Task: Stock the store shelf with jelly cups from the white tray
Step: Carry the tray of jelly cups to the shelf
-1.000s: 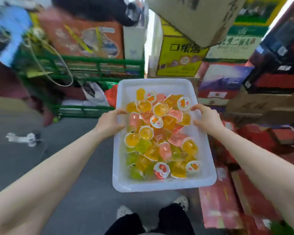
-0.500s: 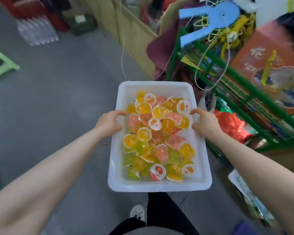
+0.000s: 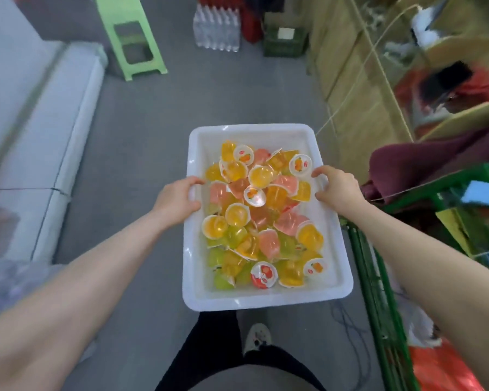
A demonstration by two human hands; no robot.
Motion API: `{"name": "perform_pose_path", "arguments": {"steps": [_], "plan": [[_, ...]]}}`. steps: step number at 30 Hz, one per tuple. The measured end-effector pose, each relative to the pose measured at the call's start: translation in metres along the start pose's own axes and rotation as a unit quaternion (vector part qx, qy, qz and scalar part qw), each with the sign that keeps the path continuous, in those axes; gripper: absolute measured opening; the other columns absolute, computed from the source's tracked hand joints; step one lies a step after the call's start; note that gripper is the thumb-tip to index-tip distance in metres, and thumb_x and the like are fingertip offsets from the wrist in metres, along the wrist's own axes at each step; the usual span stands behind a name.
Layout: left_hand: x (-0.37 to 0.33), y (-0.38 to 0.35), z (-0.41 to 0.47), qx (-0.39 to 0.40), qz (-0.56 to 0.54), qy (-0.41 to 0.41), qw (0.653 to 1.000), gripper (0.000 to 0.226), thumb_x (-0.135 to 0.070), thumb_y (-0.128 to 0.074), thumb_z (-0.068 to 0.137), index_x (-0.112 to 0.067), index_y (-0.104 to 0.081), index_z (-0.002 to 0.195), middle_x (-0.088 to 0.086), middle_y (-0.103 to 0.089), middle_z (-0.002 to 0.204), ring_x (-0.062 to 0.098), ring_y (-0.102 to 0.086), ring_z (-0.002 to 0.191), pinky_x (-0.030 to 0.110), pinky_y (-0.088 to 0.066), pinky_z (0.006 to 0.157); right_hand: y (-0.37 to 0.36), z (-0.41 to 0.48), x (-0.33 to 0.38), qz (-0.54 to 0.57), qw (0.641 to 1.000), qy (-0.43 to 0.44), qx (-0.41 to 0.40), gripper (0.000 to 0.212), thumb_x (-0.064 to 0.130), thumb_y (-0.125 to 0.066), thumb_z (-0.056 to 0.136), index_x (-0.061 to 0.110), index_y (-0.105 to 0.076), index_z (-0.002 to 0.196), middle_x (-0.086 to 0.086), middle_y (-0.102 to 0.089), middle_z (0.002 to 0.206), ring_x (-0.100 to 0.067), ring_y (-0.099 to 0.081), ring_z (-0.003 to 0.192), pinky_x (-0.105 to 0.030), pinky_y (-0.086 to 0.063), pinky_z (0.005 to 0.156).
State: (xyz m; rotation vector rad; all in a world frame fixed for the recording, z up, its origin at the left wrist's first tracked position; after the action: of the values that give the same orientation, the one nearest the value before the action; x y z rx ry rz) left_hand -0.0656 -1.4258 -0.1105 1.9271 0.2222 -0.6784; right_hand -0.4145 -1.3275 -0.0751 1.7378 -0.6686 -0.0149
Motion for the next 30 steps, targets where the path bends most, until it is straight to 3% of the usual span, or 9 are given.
{"name": "perform_pose_path", "arguments": {"steps": [6,12,17,22,26,29,30], "plan": [[0.033,0.064,0.108,-0.021,-0.004,0.029,0.999,0.057,-0.015,-0.065,0.078,-0.035,-0.055,0.130,0.004,-0.063,0.126,0.029,-0.059,0.111,0.032,-0.046,0.084,0.010,0.129,0.076,0.007,1.000,0.020,0.013,0.040,0.009,-0.067,0.080,0.027,-0.058,0.115,-0.009,-0.063,0.084,-0.030,-0.060,0.076,-0.031,-0.040,0.059],[0.045,0.135,0.212,-0.046,0.000,0.036,0.998,0.062,-0.012,-0.063,0.079,-0.032,-0.052,0.137,-0.001,-0.055,0.139,0.027,-0.052,0.125,0.033,-0.043,0.096,0.039,0.254,0.144,0.022,0.999,0.046,0.007,0.038,0.008,-0.066,0.083,0.028,-0.058,0.115,0.001,-0.052,0.065,-0.016,-0.053,0.058,-0.024,-0.037,0.047],[0.060,0.185,0.318,-0.071,-0.022,0.051,0.996,0.063,-0.008,-0.063,0.078,-0.028,-0.052,0.137,-0.003,-0.052,0.142,0.023,-0.050,0.129,0.031,-0.042,0.097,0.057,0.385,0.200,0.010,0.997,0.079,0.019,0.040,0.010,-0.067,0.081,0.029,-0.060,0.116,-0.007,-0.064,0.083,-0.025,-0.059,0.070,-0.032,-0.051,0.058],[0.080,0.229,0.421,-0.072,-0.055,0.098,0.991,0.064,-0.009,-0.063,0.078,-0.033,-0.051,0.136,-0.004,-0.051,0.143,0.022,-0.056,0.119,0.031,-0.048,0.087,0.071,0.516,0.259,-0.002,0.993,0.106,0.042,0.041,0.009,-0.068,0.083,0.029,-0.060,0.117,-0.006,-0.061,0.083,-0.023,-0.059,0.068,-0.036,-0.056,0.061],[0.103,0.266,0.490,-0.090,-0.094,0.135,0.982,0.064,-0.011,-0.063,0.077,-0.035,-0.051,0.135,-0.001,-0.056,0.138,0.023,-0.062,0.080,0.030,-0.050,0.071,0.078,0.606,0.316,-0.007,0.992,0.117,0.045,0.042,0.007,-0.067,0.082,0.031,-0.058,0.116,-0.009,-0.063,0.089,-0.025,-0.061,0.069,-0.040,-0.059,0.062],[0.132,0.295,0.544,-0.092,-0.110,0.150,0.978,0.063,-0.011,-0.063,0.077,-0.034,-0.051,0.134,0.001,-0.057,0.137,0.025,-0.061,0.108,0.037,-0.051,0.090,0.074,0.671,0.363,-0.027,0.990,0.132,0.046,0.044,0.008,-0.067,0.081,0.033,-0.058,0.116,-0.009,-0.064,0.092,-0.028,-0.061,0.072,-0.043,-0.059,0.063],[0.142,0.305,0.564,-0.092,-0.118,0.153,0.977,0.062,-0.010,-0.063,0.078,-0.032,-0.051,0.135,0.001,-0.057,0.137,0.026,-0.061,0.110,0.037,-0.051,0.091,0.072,0.694,0.380,-0.033,0.989,0.136,0.047,0.043,0.008,-0.067,0.082,0.032,-0.059,0.116,-0.008,-0.064,0.094,-0.029,-0.061,0.074,-0.043,-0.059,0.064]]}}
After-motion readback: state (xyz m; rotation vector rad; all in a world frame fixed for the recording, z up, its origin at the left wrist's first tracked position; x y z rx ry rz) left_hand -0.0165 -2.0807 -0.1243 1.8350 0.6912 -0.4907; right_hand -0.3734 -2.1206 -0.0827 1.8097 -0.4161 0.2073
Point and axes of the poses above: each hand's wrist, its own z-axis towards the middle knuckle, its own y-axis out of the back of the hand, x = y × z, the point moved 2 cm from there along z, towards the middle knuckle
